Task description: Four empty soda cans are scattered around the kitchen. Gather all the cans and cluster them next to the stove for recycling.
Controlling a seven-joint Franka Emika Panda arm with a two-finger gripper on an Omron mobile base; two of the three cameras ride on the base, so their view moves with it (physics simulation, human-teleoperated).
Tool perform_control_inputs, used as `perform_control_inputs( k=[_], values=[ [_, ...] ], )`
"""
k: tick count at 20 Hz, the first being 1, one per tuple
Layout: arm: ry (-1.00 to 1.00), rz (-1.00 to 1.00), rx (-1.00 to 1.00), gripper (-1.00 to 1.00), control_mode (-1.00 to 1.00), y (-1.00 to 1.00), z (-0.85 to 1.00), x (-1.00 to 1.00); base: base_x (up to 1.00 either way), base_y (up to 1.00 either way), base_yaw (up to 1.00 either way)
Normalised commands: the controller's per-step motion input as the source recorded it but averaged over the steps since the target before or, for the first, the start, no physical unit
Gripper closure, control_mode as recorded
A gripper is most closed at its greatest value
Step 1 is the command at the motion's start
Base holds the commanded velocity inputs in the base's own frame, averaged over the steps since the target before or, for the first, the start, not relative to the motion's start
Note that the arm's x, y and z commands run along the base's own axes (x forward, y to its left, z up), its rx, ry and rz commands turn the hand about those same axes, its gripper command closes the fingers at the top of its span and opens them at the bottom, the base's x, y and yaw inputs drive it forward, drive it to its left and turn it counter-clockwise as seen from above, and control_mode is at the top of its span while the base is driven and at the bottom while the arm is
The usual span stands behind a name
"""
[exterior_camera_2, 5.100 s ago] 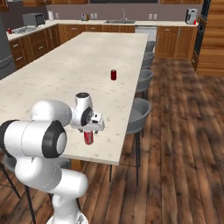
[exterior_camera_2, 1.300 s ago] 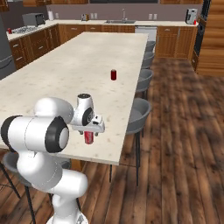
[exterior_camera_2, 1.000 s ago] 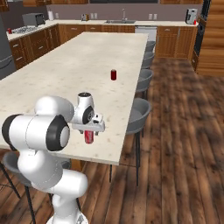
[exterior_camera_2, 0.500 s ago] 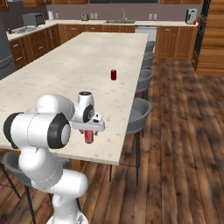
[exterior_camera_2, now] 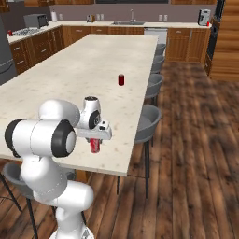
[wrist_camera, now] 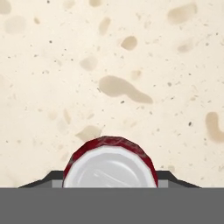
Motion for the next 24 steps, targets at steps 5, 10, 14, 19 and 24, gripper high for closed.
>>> perform_control_inputs(
  k=[5,10,14,19,24],
  values=[
    [0.00,0.00,0.00,1.00,-1.00,0.00,0.18,-0.08,0.00,0.00,0.00],
    [-0.03,0.00,0.00,1.00,-1.00,0.01,0.38,-0.26,0.00,0.00,0.00],
    [0.00,0.00,0.00,1.00,-1.00,0.00,0.43,-0.32,0.00,0.00,0.00],
    [0.00,0.00,0.00,1.00,-1.00,0.00,0.40,-0.37,0.00,0.00,0.00],
    [0.00,0.00,0.00,1.00,-1.00,0.00,0.24,-0.40,0.00,0.00,0.00]
  ],
)
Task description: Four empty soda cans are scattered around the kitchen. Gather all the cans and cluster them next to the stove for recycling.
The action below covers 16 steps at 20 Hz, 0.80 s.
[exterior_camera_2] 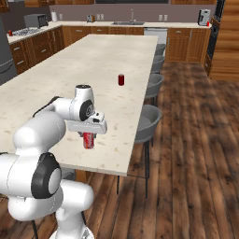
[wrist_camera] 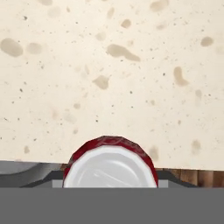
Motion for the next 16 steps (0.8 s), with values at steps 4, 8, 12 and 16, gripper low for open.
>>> perform_control_inputs(
  k=[4,8,12,16],
  values=[
    [0.00,0.00,0.00,1.00,-1.00,0.00,0.16,-0.38,0.00,0.00,0.00],
    [0.00,0.00,0.00,1.00,-1.00,0.00,0.16,-0.44,0.00,0.00,0.00],
    [0.00,0.00,0.00,1.00,1.00,0.00,0.03,-0.14,-0.47,0.04,0.00],
    [0.00,0.00,0.00,1.00,1.00,0.00,0.00,0.00,-0.68,0.75,0.01]
  ],
)
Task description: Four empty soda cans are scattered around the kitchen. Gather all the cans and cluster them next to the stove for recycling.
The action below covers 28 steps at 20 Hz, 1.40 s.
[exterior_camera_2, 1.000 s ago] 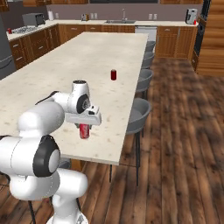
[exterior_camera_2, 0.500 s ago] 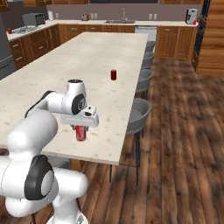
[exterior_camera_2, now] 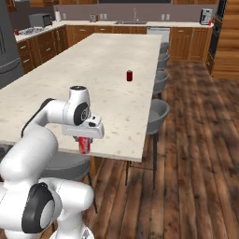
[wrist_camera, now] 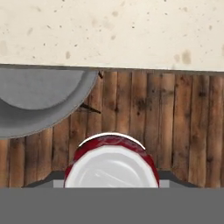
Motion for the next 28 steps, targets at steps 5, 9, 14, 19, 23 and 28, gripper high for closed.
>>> perform_control_inputs(
  k=[5,9,14,19,23,28],
  values=[
    [0.00,0.00,0.00,1.00,1.00,0.00,0.00,0.00,-0.33,1.00,0.03],
    [0.00,0.00,0.00,1.00,1.00,0.00,0.00,0.00,-0.06,1.00,0.07],
    [0.00,0.00,0.00,1.00,1.00,0.00,0.00,0.00,0.00,1.00,0.08],
    [0.00,0.00,0.00,1.00,1.00,0.00,0.00,0.00,0.00,1.00,0.10],
    [0.00,0.00,0.00,1.00,1.00,0.00,0.00,0.00,0.00,1.00,0.10],
    [0.00,0.00,0.00,1.00,1.00,0.00,0.00,0.00,0.00,1.00,0.09]
  ],
)
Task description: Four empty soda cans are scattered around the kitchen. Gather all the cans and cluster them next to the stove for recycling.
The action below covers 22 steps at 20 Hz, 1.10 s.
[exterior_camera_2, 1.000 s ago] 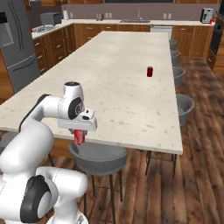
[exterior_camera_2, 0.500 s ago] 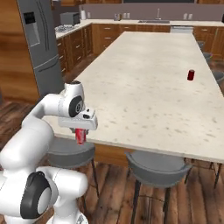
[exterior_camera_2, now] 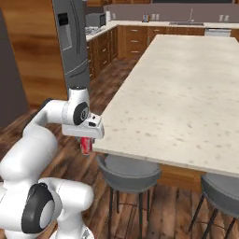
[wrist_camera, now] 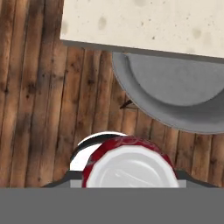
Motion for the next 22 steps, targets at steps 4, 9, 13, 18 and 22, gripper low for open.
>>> perform_control_inputs(
  k=[4,9,13,18,22],
  values=[
    [0.00,0.00,0.00,1.00,1.00,0.00,0.00,0.00,0.04,1.00,0.08],
    [0.00,0.00,0.00,1.00,1.00,0.00,0.00,0.00,0.16,1.00,0.07],
    [0.00,0.00,0.00,1.00,1.00,0.00,0.00,0.00,0.23,1.00,0.07],
    [0.00,0.00,0.00,1.00,1.00,0.00,0.00,0.00,0.74,0.73,0.02],
    [0.00,0.00,0.00,1.00,1.00,0.00,0.00,0.00,1.00,-0.14,-0.03]
  ],
)
